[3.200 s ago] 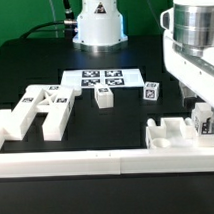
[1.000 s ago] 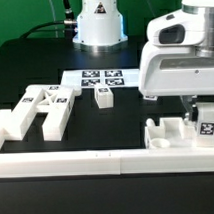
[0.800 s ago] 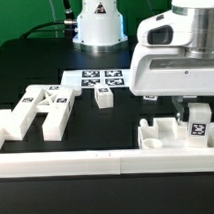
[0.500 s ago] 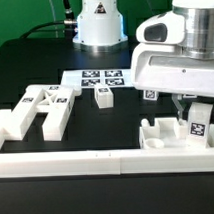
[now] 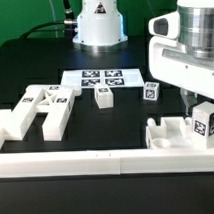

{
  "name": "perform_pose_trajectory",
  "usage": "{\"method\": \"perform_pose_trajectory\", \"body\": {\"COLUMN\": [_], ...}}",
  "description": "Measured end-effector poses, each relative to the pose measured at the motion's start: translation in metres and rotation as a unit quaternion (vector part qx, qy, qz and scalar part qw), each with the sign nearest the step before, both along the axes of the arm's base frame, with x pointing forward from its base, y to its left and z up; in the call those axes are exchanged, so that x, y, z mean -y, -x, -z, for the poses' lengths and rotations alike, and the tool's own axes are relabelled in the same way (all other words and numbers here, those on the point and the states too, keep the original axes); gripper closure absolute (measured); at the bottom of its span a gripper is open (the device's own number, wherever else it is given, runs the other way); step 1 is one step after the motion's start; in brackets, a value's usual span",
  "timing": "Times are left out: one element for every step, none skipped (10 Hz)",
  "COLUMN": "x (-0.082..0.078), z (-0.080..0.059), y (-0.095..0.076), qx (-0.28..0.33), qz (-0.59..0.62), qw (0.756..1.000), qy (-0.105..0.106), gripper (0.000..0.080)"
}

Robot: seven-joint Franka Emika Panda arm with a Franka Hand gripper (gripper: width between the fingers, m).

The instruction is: Assemble chair

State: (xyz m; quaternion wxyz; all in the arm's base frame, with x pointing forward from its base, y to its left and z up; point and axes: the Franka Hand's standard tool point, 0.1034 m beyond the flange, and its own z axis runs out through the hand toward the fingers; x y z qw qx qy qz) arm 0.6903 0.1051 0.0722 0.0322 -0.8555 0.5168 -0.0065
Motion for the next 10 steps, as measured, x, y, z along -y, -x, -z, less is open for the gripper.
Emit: {"method": "perform_pose_trajectory", "body": {"x": [0.0001,0.0006,0.0005,0.0009,0.0010,0.0009,0.0009,0.0009,0.0008,0.0006], "z": [0.0000,0.0001,0.0000,-0.0001,-0.0002,-0.0002,-0.0003,-0.0001,0.0001,-0.0005], "y": [0.0001,0.0003,0.0005,0.0009,0.0010,0.0014,0.0015,0.0016,0.0018,0.0021], "qx": [-0.001,-0.003,-0.005,-0.008,-0.009,-0.013,-0.014,-0.013,-0.013,-0.014], "qz": [0.014,0.050,0.078,0.122,0.132,0.182,0.189,0.172,0.159,0.135], "qw": [1.000,0.999,0.997,0.993,0.991,0.983,0.982,0.985,0.987,0.991], "qy": [-0.001,-0.002,-0.004,-0.005,-0.006,-0.008,-0.008,-0.007,-0.007,-0.006], "gripper": [0.0509,0.0509,0.0509,0.0509,0.0509,0.0509,0.0509,0.0508,0.0508,0.0338]}}
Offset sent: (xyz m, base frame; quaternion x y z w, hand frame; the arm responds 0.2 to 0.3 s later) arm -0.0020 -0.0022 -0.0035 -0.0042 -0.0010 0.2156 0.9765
